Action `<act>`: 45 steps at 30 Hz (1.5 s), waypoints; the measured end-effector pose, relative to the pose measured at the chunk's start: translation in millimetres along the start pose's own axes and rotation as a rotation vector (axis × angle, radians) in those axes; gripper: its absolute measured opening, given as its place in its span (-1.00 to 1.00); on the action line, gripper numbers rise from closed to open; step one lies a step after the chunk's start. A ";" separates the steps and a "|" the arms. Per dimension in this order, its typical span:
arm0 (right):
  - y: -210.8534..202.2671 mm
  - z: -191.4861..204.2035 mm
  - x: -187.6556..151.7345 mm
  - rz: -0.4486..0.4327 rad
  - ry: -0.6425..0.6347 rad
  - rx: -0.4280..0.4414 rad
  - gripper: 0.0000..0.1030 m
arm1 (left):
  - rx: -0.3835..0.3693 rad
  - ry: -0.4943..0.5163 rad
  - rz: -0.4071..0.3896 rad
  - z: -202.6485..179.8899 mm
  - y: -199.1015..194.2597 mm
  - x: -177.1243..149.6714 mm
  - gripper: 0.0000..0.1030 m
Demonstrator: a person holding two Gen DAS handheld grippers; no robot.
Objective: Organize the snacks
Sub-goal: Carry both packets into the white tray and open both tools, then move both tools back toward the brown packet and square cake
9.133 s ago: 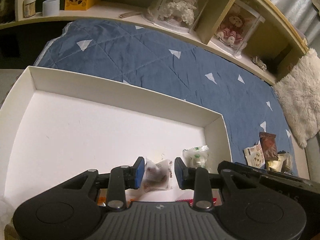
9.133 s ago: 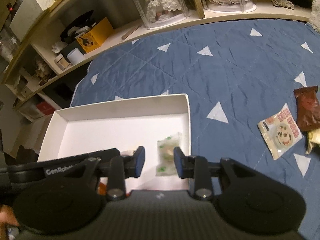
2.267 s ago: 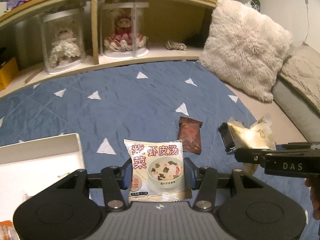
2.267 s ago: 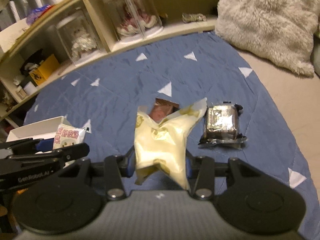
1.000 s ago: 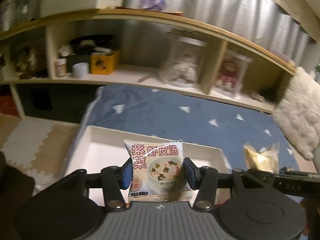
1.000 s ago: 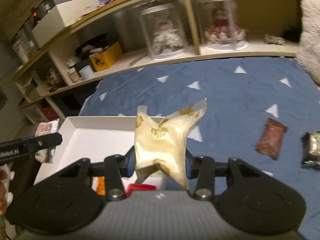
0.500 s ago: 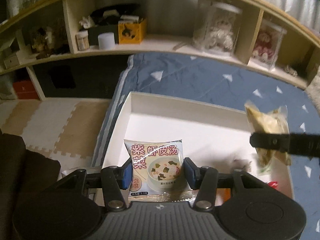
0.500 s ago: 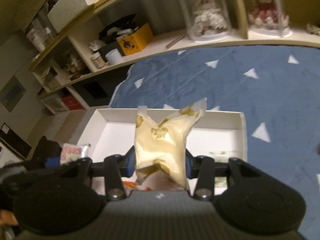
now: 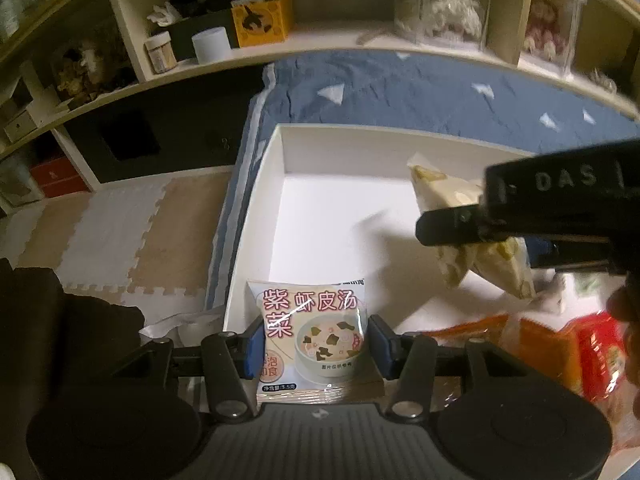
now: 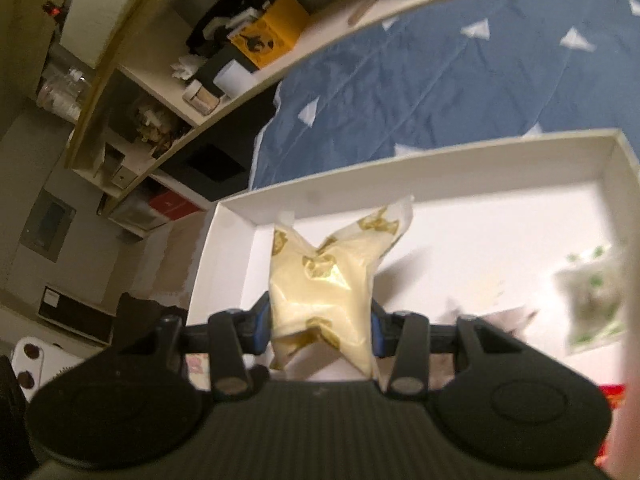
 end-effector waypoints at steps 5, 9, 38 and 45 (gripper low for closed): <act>12.9 -4.5 1.9 0.005 0.021 -0.044 0.00 | 0.006 0.027 0.009 -1.2 4.5 -2.1 0.06; 7.9 -15.4 9.0 -0.035 0.015 -0.113 0.00 | 0.018 0.045 0.012 -4.4 5.9 -2.0 0.06; -53.2 -1.0 -6.4 -0.110 -0.187 -0.164 0.68 | -0.069 -0.013 -0.101 -16.9 -40.1 6.9 0.66; -71.8 -5.0 -12.4 -0.132 -0.220 -0.175 0.72 | -0.073 -0.002 -0.139 -26.2 -62.8 5.6 0.68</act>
Point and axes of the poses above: each gripper's, at about its wrist camera, not at the fingertips, and y roughly the way its jaws point, z to its left, x to its top, the point moved 2 cm from there along y, roughly the way its jaws point, and after that the axes turned 4 degrees about z, right-handed, at the moved point
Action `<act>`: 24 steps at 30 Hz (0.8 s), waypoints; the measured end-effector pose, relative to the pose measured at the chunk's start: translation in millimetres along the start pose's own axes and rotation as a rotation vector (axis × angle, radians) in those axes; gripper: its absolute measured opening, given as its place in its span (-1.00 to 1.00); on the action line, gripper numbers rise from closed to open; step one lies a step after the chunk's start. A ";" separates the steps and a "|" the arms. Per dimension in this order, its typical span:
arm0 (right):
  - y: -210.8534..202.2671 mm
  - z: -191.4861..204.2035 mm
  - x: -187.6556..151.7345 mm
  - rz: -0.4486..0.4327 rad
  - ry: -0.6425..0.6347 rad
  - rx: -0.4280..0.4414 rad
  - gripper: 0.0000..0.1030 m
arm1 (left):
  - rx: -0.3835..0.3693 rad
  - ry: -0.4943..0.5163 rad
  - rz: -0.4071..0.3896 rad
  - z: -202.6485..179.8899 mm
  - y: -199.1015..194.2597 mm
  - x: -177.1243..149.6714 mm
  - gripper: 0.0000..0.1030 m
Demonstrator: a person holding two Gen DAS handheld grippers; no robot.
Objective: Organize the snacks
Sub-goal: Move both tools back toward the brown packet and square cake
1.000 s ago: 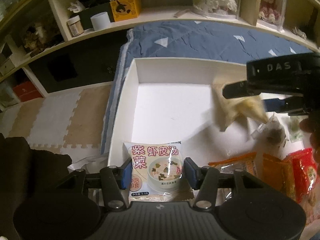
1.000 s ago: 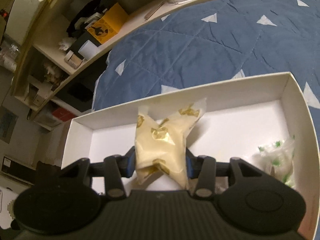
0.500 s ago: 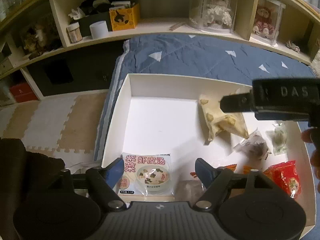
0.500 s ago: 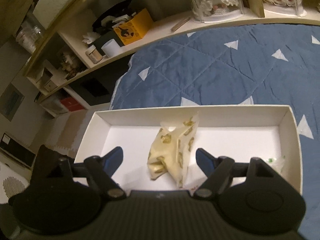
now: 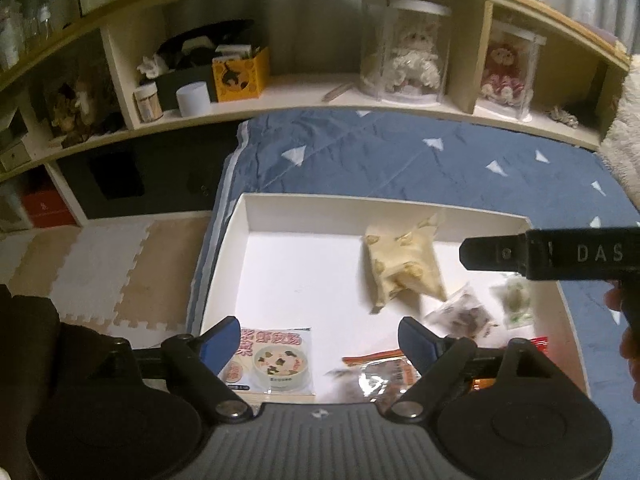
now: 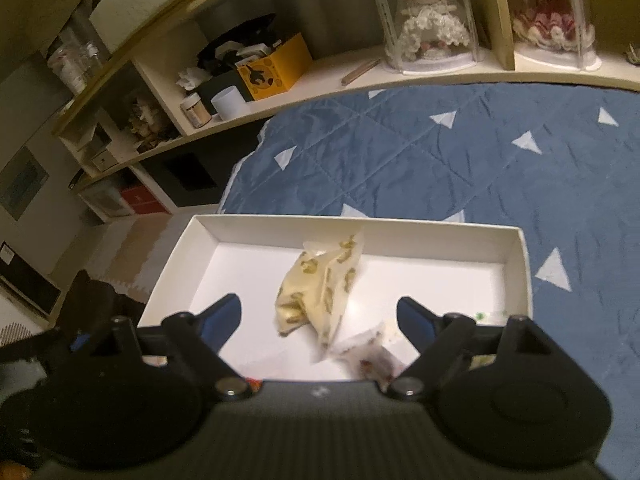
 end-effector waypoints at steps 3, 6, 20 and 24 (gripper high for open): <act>-10.0 -2.6 -2.3 -0.017 -0.011 -0.010 0.73 | 0.006 0.007 -0.012 -5.5 -7.2 0.4 0.69; -21.3 -6.8 -6.0 -0.034 -0.018 -0.016 0.76 | 0.002 0.003 -0.018 -9.7 -12.2 -0.6 0.69; -72.6 -37.7 -32.2 -0.115 -0.043 -0.090 0.99 | -0.019 -0.002 -0.045 -26.5 -27.9 -0.3 1.00; -82.2 -47.9 -38.1 -0.127 -0.038 -0.128 0.99 | -0.017 0.015 -0.043 -37.5 -29.3 -0.7 1.00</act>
Point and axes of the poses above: each gripper's, at about its wrist camera, not at the fingertips, and y roughly the way its jaws point, z to its left, x to its top, the point moved 2 cm from there along y, roughly the way its jaws point, and after that the axes turned 4 degrees about z, right-handed, at the moved point
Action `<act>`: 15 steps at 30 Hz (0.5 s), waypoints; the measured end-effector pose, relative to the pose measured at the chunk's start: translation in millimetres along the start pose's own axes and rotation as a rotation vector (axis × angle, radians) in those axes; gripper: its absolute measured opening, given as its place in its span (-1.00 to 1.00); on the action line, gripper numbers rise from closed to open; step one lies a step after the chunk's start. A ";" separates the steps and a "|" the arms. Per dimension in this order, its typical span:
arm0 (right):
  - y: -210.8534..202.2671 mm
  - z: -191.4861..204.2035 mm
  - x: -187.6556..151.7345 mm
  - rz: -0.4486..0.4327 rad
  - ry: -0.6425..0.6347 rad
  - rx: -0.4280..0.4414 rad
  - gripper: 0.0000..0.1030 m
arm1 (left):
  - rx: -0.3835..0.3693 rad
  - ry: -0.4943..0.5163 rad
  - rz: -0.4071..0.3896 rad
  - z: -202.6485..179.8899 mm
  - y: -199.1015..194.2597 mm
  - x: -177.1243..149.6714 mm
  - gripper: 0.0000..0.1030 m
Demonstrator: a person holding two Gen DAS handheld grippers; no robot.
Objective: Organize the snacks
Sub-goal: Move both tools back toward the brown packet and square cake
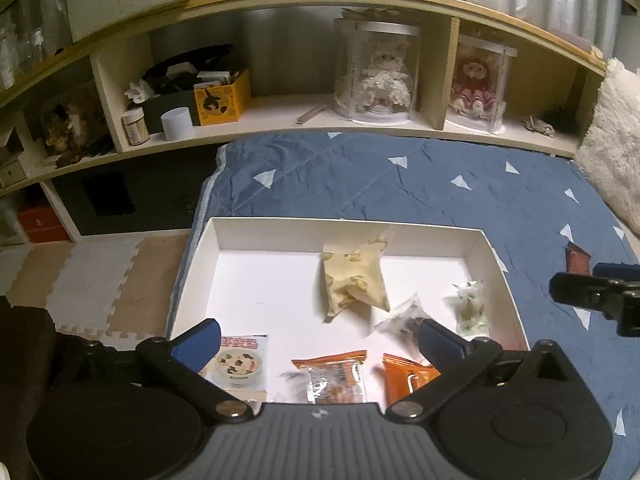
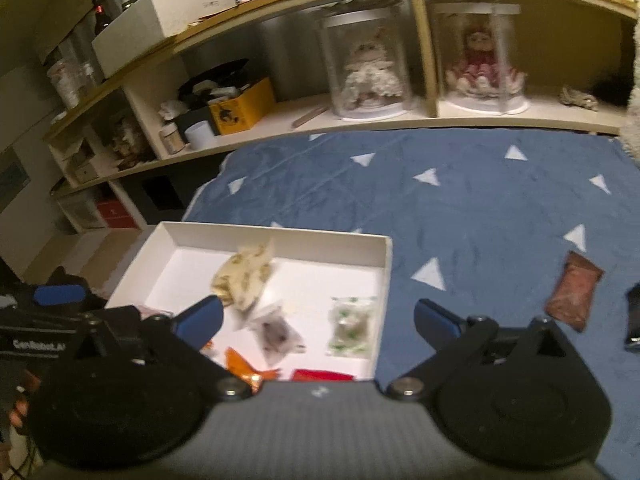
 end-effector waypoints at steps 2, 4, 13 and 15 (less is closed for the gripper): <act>-5.2 -5.8 -1.7 -0.006 -0.002 -0.015 0.99 | -0.004 0.000 -0.005 -5.3 -1.1 1.3 1.00; -11.1 -12.8 -3.9 -0.011 -0.006 -0.028 0.99 | -0.016 -0.004 -0.012 -11.6 -2.1 2.9 1.00; -33.7 -56.9 -17.3 -0.019 0.012 -0.122 0.99 | -0.062 0.024 -0.037 -56.2 0.5 10.1 1.00; -38.2 -69.2 -20.6 -0.018 0.021 -0.147 0.99 | -0.085 0.016 -0.042 -67.5 3.2 12.8 1.00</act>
Point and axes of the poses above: each gripper's, at about its wrist camera, not at the fingertips, and y roughly the way its jaws point, z to its left, x to its top, the point moved 2 cm from there along y, roughly the way its jaws point, and after that the axes turned 4 degrees about z, right-handed, at the moved point
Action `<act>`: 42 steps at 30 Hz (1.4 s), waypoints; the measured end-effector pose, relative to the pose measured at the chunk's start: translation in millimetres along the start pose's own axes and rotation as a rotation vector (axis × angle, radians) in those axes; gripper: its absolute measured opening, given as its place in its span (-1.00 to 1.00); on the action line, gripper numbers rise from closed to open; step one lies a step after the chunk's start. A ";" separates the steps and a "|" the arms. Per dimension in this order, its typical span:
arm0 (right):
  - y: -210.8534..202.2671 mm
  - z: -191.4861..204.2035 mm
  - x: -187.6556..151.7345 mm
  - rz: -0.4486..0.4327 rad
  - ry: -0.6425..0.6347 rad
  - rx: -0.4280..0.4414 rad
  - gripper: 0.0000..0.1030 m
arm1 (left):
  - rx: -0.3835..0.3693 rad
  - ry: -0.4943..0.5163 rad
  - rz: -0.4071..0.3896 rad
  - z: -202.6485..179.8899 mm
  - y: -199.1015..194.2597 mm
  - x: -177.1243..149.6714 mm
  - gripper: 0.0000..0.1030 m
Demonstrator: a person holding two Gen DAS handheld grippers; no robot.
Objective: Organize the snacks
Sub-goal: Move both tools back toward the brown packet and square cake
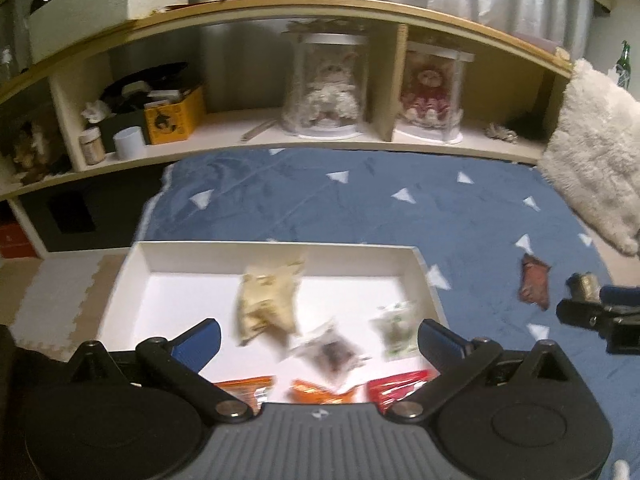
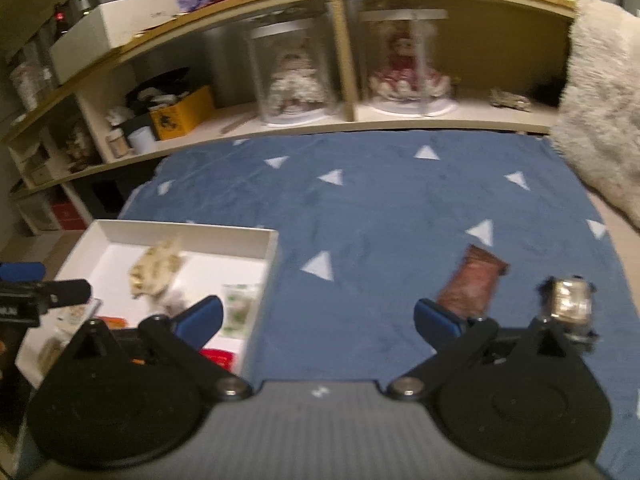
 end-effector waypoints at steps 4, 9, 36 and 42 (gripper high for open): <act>-5.9 -24.8 -5.4 0.003 0.022 -0.042 0.99 | -0.043 -0.008 0.005 -24.5 12.5 2.2 1.00; -11.7 -54.3 -9.7 0.001 0.040 -0.093 0.99 | -0.076 0.024 0.029 -58.4 28.9 0.0 1.00; 11.6 -192.6 -30.6 -0.044 0.184 -0.313 0.99 | -0.245 0.254 0.056 -233.8 133.7 -9.7 1.00; 42.4 -210.1 -14.3 -0.002 0.259 -0.278 0.98 | -0.292 0.253 0.055 -245.1 162.3 2.5 1.00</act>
Point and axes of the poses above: each gripper's, at about its wrist camera, not at the fingertips, and y roughly the way its jaws point, z to its left, x to its top, the point moved 2 cm from there along y, roughly the way its jaws point, and after that the axes turned 4 degrees about z, right-handed, at the moved point
